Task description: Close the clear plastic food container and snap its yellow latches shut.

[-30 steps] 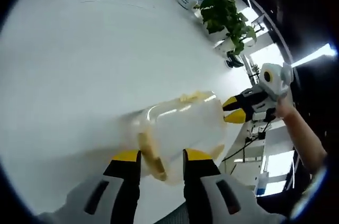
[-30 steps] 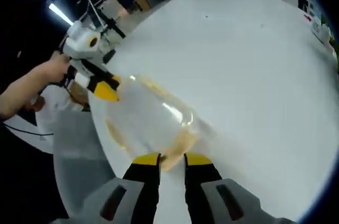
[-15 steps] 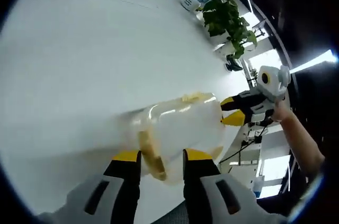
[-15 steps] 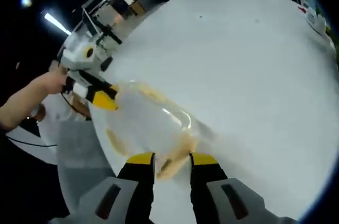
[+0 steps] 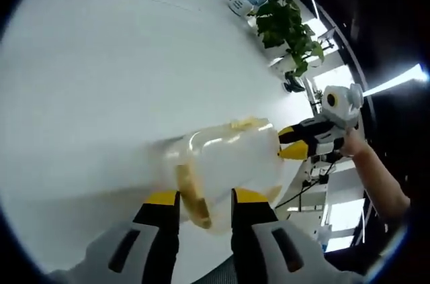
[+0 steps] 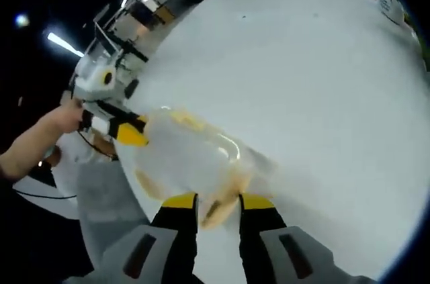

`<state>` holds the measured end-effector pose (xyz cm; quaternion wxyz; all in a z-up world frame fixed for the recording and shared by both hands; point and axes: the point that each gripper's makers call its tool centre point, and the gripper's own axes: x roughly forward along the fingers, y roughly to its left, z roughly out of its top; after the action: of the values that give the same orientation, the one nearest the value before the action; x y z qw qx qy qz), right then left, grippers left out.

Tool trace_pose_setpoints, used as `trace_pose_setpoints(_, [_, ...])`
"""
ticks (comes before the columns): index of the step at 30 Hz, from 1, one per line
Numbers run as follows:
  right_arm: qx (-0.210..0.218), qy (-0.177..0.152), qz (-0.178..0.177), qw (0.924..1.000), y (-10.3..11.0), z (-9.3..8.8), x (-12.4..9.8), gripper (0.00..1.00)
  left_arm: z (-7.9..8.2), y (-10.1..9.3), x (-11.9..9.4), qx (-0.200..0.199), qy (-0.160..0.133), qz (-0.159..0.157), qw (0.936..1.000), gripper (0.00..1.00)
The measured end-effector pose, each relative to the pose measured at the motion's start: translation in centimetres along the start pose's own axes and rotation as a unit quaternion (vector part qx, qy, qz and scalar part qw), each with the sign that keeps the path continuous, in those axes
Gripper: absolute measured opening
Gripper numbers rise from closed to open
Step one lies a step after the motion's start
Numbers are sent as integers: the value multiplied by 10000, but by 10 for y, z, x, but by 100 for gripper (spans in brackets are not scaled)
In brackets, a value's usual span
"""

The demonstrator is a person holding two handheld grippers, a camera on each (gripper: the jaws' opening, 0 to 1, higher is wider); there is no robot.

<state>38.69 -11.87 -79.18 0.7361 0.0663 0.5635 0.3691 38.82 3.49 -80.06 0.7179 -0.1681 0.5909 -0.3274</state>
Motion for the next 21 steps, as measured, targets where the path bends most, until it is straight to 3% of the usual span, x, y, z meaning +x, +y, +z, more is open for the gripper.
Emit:
trace_pose_setpoints(4, [30, 0, 41, 10000, 1, 0, 1, 20, -2, 0, 1, -194, -19, -188, 9996, 25])
trace_pose_setpoints(10, [4, 114, 45, 9999, 3, 1, 1, 17, -1, -2, 2, -218, -23, -164, 9996, 25])
trace_pose_setpoints(11, [156, 227, -156, 9995, -2, 1, -2, 17, -1, -1, 3, -234, -13, -151, 9996, 25])
trace_pose_setpoints(12, [34, 146, -4, 9999, 1, 11, 4, 16, -1, -1, 4, -243, 0, -142, 9996, 25])
trace_pose_setpoints(17, [144, 85, 41, 9999, 2, 9, 4, 16, 0, 0, 6, -329, -99, -165, 9993, 26])
trace_pose_setpoints(18, [207, 67, 75, 9997, 2, 9, 5, 16, 0, 1, 6, -510, -124, -267, 9983, 26])
trace_pose_setpoints(21, [171, 72, 84, 9998, 3, 9, 5, 16, 0, -1, 6, -454, -80, -240, 9986, 26])
